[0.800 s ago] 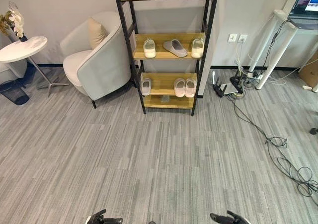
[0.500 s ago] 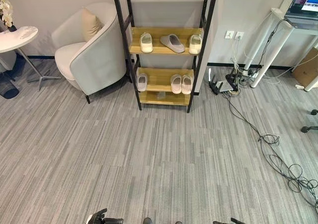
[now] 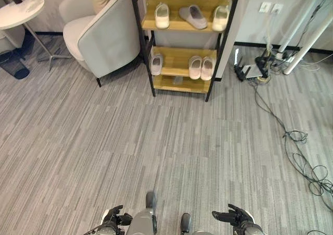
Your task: Arrange the slippers neatly on the shoe rack.
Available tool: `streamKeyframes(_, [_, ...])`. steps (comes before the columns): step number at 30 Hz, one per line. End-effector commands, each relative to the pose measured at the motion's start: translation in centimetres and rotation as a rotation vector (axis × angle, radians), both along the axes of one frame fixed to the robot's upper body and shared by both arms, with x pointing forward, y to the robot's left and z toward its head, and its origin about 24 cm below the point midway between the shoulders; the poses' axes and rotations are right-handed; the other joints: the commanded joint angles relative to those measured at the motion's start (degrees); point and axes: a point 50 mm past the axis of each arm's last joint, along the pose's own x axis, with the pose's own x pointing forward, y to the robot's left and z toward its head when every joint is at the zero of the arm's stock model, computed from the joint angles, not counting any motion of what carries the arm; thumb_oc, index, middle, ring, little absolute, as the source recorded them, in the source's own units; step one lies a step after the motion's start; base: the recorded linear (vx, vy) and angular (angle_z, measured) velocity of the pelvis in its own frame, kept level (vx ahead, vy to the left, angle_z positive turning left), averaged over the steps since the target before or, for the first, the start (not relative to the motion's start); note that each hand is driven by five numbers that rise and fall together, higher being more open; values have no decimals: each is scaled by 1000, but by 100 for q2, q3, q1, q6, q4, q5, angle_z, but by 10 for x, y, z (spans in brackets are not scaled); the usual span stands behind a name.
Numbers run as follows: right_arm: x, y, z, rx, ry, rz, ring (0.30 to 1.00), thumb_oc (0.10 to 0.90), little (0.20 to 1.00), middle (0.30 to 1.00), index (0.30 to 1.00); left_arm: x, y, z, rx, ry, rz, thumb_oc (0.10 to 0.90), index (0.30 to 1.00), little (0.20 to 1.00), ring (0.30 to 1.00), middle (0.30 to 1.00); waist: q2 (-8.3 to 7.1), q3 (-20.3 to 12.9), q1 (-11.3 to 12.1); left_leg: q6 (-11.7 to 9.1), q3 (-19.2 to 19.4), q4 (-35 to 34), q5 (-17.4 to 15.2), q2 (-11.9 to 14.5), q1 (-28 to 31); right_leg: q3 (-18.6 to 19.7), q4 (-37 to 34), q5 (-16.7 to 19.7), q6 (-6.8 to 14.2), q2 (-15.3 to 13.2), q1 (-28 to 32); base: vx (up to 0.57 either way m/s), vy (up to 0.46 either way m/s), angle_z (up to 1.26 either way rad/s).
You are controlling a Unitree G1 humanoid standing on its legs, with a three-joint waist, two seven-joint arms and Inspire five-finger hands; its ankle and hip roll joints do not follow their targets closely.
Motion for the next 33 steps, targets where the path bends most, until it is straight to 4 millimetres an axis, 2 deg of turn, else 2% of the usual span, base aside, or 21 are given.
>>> streamKeyframes(1, [-5, 6, -1, -33, -11, 92, 900, 800, 900, 900, 900, -20, 4, -5, 27, 59, -38, 800, 900, 900, 900, 900, -402, -380, 241, 459, -342, 671, 197, -140, -389, 106, 74, -948, 889, -323, 829, 425, 196, -89])
streamKeyframes(3, [5, 18, 1, 0, -49, 105, 900, 800, 900, 900, 900, -30, 16, -5, 65, 104, -35, 800, 900, 900, 900, 900, -735, -446, 346, 622, -406, 1268, 18, -272, -522, 271, 530, -932, 1034, -541, 787, 455, 238, -95])
streamKeyframes(4, [9, 20, 2, 10, -64, 102, 900, 800, 900, 900, 900, -27, 19, -4, 75, 97, -40, 800, 900, 900, 900, 900, -798, -438, 365, 691, -348, 1428, -131, -312, -472, 297, 885, -844, 1120, -619, 668, 474, 275, -41])
streamKeyframes(6, [22, 26, 6, 27, -104, 108, 900, 800, 900, 900, 900, -22, 30, 1, 108, 82, -35, 800, 900, 900, 900, 900, -884, -374, 313, 845, -288, 1510, -431, -418, -259, 292, 1853, -38, 1512, -814, 137, 316, 208, -53])
streamKeyframes(7, [26, 29, 8, 36, -125, 116, 900, 800, 900, 900, 900, -15, 34, 4, 125, 59, -40, 800, 900, 900, 900, 900, -851, -337, 228, 937, -249, 1499, -541, -428, -110, 243, 2338, 476, 1685, -920, -30, 311, 245, -44])
streamKeyframes(8, [30, 32, 11, 45, -145, 122, 900, 800, 900, 900, 900, -6, 37, 8, 139, 28, -48, 800, 900, 900, 900, 900, -734, -329, 134, 997, -252, 1403, -590, -376, 100, 203, 2881, 773, 1689, -983, -296, 477, 336, -21])
streamKeyframes(9, [39, 37, 16, 49, -192, 140, 900, 800, 900, 900, 900, 14, 40, 17, 178, -41, -94, 800, 900, 900, 900, 900, -495, -295, -25, 1086, -341, 1219, -702, -298, 510, 51, 3526, 1154, 1612, -1121, -707, 375, 252, 2])
streamKeyframes(10, [39, 37, 16, 49, -192, 141, 900, 800, 900, 900, 900, 14, 40, 17, 178, -41, -94, 800, 900, 900, 900, 900, -506, -276, -33, 1088, -346, 1216, -704, -314, 531, 46, 3548, 1133, 1615, -1138, -693, 446, 240, 32])
streamKeyframes(13, [44, 41, 19, 26, -217, 180, 900, 800, 900, 900, 900, 44, 32, 29, 330, -94, -366, 800, 900, 900, 900, 900, -283, -238, -311, 1137, -407, 1065, -978, -363, 1131, -91, 3537, 1079, 1479, -1290, -1175, 435, 161, 45])
streamKeyframes(17, [37, 39, 16, 16, -199, 168, 900, 800, 900, 900, 900, 62, 16, 35, 312, -178, -403, 800, 900, 900, 900, 900, -178, -189, -617, 1096, -597, 1033, -1400, -504, 1765, -122, 2755, 389, 1387, -1081, -1651, 502, 13, 22])
streamKeyframes(18, [28, 35, 12, 16, -166, 143, 900, 800, 900, 900, 900, 55, 13, 30, 292, -156, -383, 800, 900, 900, 900, 900, -235, -236, -751, 1037, -721, 974, -1613, -589, 2075, -51, 1903, 354, 1371, -1013, -1792, 622, -129, 45])
streamKeyframes(20, [21, 31, 8, 17, -133, 121, 900, 800, 900, 900, 900, 47, 9, 24, 280, -120, -375, 800, 900, 900, 900, 900, -245, -305, -885, 955, -836, 882, -1759, -579, 2377, 45, 1117, 451, 1417, -959, -1849, 487, -124, 49])
streamKeyframes(25, [0, 21, -1, 5, -47, 109, 900, 800, 900, 900, 900, 21, 1, 9, 247, -14, -429, 800, 900, 900, 900, 900, -153, -462, -1081, 763, -1051, 853, -1978, -360, 2972, 225, 658, 697, 1450, -830, -1937, 455, -216, 51])
streamKeyframes(26, [-8, 17, -4, 2, -10, 108, 900, 800, 900, 900, 900, 9, -1, 4, 234, 27, -429, 800, 900, 900, 900, 900, -131, -585, -1055, 625, -1195, 1144, -1799, -248, 3016, 316, 748, 723, 1275, -700, -1780, 238, -191, 32])
streamKeyframes(27, [-8, 17, -4, 2, -10, 109, 900, 800, 900, 900, 900, 8, -1, 4, 234, 27, -429, 800, 900, 900, 900, 900, -119, -582, -1060, 621, -1198, 1146, -1807, -235, 3021, 307, 746, 719, 1272, -691, -1771, 366, -294, 20])
streamKeyframes(28, [-14, 12, -5, -5, 14, 100, 900, 800, 900, 900, 900, -3, 1, 0, 219, 64, -403, 800, 900, 900, 900, 900, -55, -654, -1047, 425, -1181, 1619, -1381, -107, 2933, 253, 743, 666, 1147, -558, -1577, 321, -389, 22])
streamKeyframes(29, [-8, 4, -2, -8, -3, 88, 900, 800, 900, 900, 900, -4, -1, 0, 184, 57, -386, 800, 900, 900, 900, 900, -231, -477, -851, 285, -1028, 3918, -318, -91, 1695, 272, 577, 461, 820, -599, -927, 313, -384, 33])
streamKeyframes(30, [-8, 4, -2, -8, -3, 87, 900, 800, 900, 900, 900, -4, -1, 0, 184, 57, -386, 800, 900, 900, 900, 900, -222, -481, -858, 285, -1038, 3960, -335, -86, 1664, 263, 579, 463, 821, -593, -936, 308, -482, 18])
streamKeyframes(31, [-1, 0, 3, -15, -33, 85, 900, 800, 900, 900, 900, 5, -5, 3, 195, 20, -442, 800, 900, 900, 900, 900, -330, -354, -743, 402, -645, 4713, -302, 52, 1146, 281, 500, 265, 638, -576, -559, 169, -243, -3])
streamKeyframes(32, [4, 0, 5, -20, -54, 84, 900, 800, 900, 900, 900, 9, -7, 4, 196, 6, -460, 800, 900, 900, 900, 900, -315, -304, -684, 432, -424, 4782, -378, 186, 975, 250, 510, 147, 599, -542, -429, 378, -293, -34])
streamKeyframes(33, [38, 5, 17, -57, -129, 91, 900, 800, 900, 900, 900, 10, -13, 3, 195, 14, -490, 800, 900, 900, 900, 900, -258, -286, -524, 488, -234, 4319, -643, 200, 714, 219, 481, -62, 575, -468, -140, 249, -93, -36])
